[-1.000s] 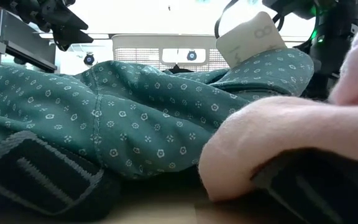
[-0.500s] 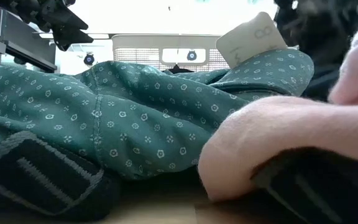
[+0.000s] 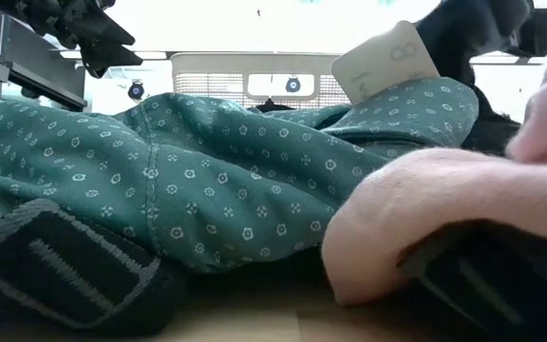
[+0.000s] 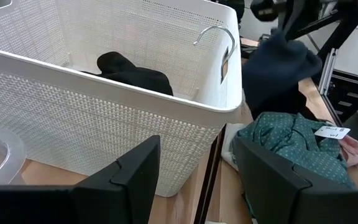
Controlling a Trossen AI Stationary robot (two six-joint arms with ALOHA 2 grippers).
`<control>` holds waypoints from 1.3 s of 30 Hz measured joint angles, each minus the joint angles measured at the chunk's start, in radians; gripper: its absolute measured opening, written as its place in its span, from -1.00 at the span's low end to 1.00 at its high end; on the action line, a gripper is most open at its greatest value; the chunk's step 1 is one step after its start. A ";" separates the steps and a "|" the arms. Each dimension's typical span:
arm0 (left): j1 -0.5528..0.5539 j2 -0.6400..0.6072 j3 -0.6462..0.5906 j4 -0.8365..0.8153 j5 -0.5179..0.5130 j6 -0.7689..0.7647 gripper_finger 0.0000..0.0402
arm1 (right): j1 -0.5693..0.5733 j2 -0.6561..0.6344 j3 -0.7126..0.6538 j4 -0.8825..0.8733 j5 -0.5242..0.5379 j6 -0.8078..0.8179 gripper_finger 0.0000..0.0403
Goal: Pick & Place Cloths
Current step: Put the blue sock into the right transparent bin
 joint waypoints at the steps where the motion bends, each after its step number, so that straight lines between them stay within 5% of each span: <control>1: 0.000 0.000 0.000 0.000 0.000 0.000 0.01 | 0.000 -0.016 0.000 0.001 0.009 -0.019 -0.98; 14: 0.000 0.000 0.000 0.000 0.000 -0.008 0.01 | 0.001 -0.155 0.001 0.006 0.047 -0.189 -0.98; 21: 0.000 0.000 0.000 0.000 0.000 -0.011 0.01 | 0.009 -0.142 0.002 -0.080 -0.214 -0.071 -0.98; 28: 0.000 0.000 0.000 0.008 0.000 -0.011 0.01 | 0.040 -0.090 0.002 -0.395 -0.496 0.227 -0.98; 39: 0.000 0.000 0.000 0.008 0.000 -0.011 0.01 | 0.046 0.065 0.002 -0.676 -0.673 0.395 -0.98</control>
